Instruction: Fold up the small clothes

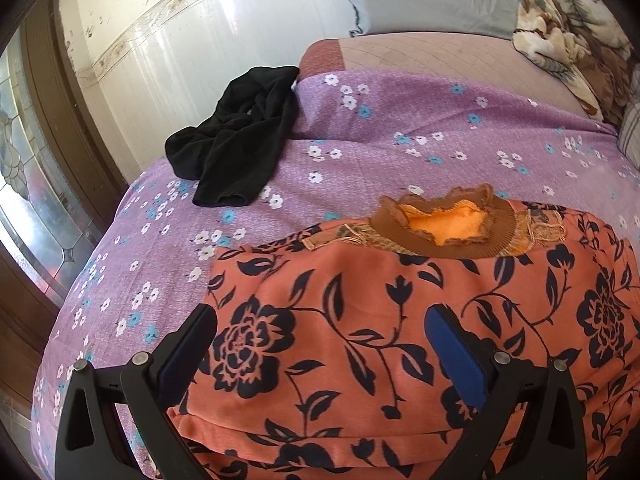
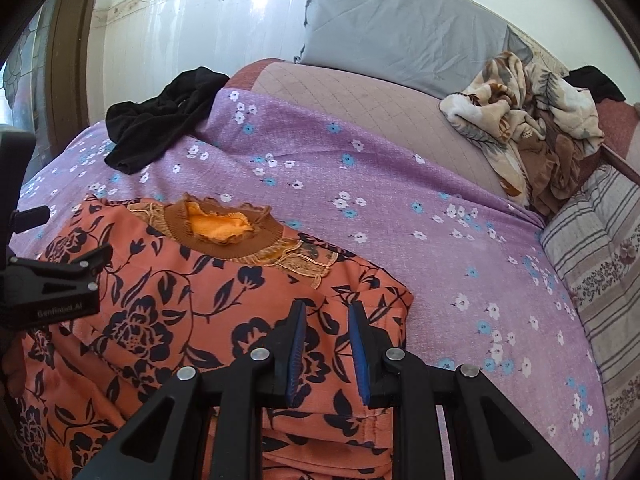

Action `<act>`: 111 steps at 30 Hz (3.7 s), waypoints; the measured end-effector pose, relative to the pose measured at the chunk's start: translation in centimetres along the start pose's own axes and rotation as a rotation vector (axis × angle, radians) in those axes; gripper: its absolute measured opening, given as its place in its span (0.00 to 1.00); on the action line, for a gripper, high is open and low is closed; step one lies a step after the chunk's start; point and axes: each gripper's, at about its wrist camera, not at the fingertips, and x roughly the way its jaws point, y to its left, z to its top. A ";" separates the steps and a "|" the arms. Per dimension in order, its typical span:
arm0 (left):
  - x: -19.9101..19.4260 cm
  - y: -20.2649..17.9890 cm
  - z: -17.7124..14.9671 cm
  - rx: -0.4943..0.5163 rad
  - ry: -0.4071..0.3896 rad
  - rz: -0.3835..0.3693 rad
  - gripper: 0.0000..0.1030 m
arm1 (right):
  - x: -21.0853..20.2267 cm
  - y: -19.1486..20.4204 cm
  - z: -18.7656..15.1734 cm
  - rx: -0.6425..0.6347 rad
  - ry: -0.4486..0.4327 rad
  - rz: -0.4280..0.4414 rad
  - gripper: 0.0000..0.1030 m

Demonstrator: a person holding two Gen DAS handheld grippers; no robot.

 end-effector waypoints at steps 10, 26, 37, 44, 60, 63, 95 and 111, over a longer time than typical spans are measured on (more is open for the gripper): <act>-0.1 1.3 0.2 -0.024 -0.005 0.011 1.00 | -0.7 1.8 0.1 -0.038 -0.019 0.013 0.24; -0.2 1.0 0.1 -0.012 -0.007 0.014 1.00 | -0.8 2.1 0.1 -0.041 -0.023 0.019 0.24; 3.7 1.5 -0.8 0.051 0.142 0.107 1.00 | 3.2 1.2 -1.0 0.013 0.172 0.103 0.61; 4.3 3.8 -1.4 0.001 0.239 0.061 1.00 | 4.8 -0.4 -1.9 0.125 0.260 0.216 0.75; -8.6 18.9 -13.2 -0.216 0.244 0.080 1.00 | -5.7 -11.6 -13.1 0.606 0.216 0.387 0.74; -10.6 20.8 -15.3 -0.236 0.267 0.051 1.00 | -8.1 -13.1 -17.7 0.724 0.253 0.426 0.74; -12.9 15.2 -22.0 -0.145 0.435 -0.289 0.12 | -14.2 -10.5 -23.3 0.646 0.487 0.455 0.45; -13.3 15.1 -21.6 -0.166 0.416 -0.281 0.07 | -13.0 -0.9 -19.7 0.256 0.489 0.564 0.12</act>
